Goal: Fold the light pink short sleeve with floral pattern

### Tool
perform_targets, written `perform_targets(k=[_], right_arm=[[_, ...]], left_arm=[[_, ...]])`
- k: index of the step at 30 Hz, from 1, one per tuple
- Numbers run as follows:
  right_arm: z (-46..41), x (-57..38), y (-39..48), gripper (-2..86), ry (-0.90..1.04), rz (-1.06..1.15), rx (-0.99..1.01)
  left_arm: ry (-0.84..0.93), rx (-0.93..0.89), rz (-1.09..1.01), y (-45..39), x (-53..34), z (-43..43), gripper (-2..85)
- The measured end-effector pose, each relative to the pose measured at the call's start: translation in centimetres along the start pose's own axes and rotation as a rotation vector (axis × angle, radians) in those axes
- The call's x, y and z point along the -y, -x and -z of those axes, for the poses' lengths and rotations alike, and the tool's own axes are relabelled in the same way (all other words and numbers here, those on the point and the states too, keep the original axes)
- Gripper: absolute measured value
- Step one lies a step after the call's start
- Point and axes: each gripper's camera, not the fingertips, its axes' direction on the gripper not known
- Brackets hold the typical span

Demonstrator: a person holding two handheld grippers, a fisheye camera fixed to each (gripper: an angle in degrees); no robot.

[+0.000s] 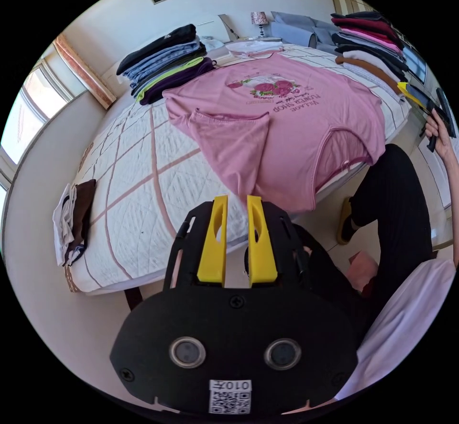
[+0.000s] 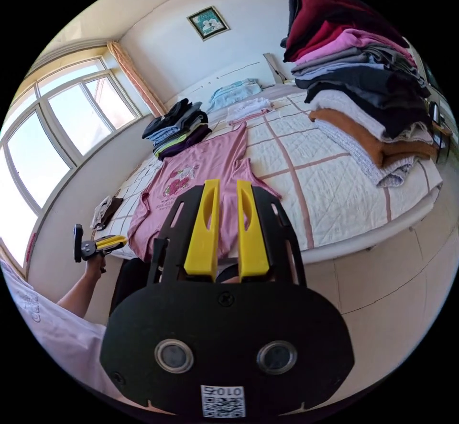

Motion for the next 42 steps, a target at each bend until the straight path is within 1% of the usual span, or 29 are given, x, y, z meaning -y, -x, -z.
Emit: perform_targets(k=[4,6,9,13,15,17,20,23,25,27,29,32,34,35,37,39,40,42], right_arm=[[0.1,0.1,-1.1,7.5,0.008,-0.022,-0.045],[-0.4,0.1,-2.1,7.9,0.04,-0.061,-0.059],[-1.2,0.0,-3.2,8.1,0.05,-0.117,-0.058],[-2.9,0.4,-4.3,8.5,0.057,-0.151,-0.08],[-4.6,1.2,-5.5,8.8,0.082,-0.202,-0.08],[-5.4,2.0,-5.9,9.3,0.067,-0.236,-0.08],[-6.6,3.4,-5.9,10.3,0.065,-0.287,-0.137],[-8.4,4.2,-5.2,9.9,0.122,-0.32,-0.185],[-9.2,4.2,-4.2,8.6,0.109,-0.321,-0.235],[-9.7,4.3,-2.8,5.3,0.11,-0.315,-0.349],[-9.8,4.8,-2.0,3.9,0.132,-0.321,-0.326],[-9.3,6.0,-0.3,3.2,0.129,-0.302,-0.208],[-8.0,7.0,1.7,3.0,0.062,-0.265,-0.187],[-7.2,7.8,3.8,2.9,0.018,-0.207,-0.194],[-7.2,9.1,7.8,2.8,0.013,-0.077,-0.231],[-8.5,9.9,13.1,2.8,0.036,0.088,-0.296],[-9.0,9.9,14.3,2.8,0.041,0.125,-0.307],[-12.4,9.3,18.5,3.0,0.125,0.265,-0.378]], left_arm=[[-0.021,-0.006,-0.021,-1.0,0.0,-0.7,3.3],[0.004,0.029,-0.044,-1.7,0.4,-1.3,2.0],[0.035,0.031,-0.053,-1.9,0.2,-1.7,0.8],[0.046,-0.055,-0.034,-0.5,-1.5,-2.2,1.2],[0.014,-0.086,-0.016,0.3,-2.2,-1.3,2.1],[-0.059,-0.092,0.031,1.5,-3.5,0.7,3.4],[-0.108,-0.052,0.087,2.9,-5.6,2.8,3.9],[-0.123,-0.036,0.133,4.2,-8.0,3.9,3.8],[-0.112,-0.03,0.163,4.9,-9.4,4.0,3.5],[-0.109,-0.037,0.193,5.6,-10.7,3.8,3.2],[-0.102,-0.055,0.224,6.3,-12.2,3.5,2.8],[-0.103,-0.053,0.239,6.9,-13.4,3.3,2.2],[-0.111,-0.063,0.247,7.2,-13.8,3.2,1.8],[-0.12,-0.067,0.25,7.3,-14.0,3.2,1.6],[-0.135,-0.07,0.252,7.4,-14.2,3.3,1.4],[-0.145,-0.075,0.245,7.4,-14.2,3.4,1.2],[-0.148,-0.076,0.239,7.3,-14.1,3.4,1.1],[-0.152,-0.079,0.232,7.2,-14.1,3.5,1.0]])
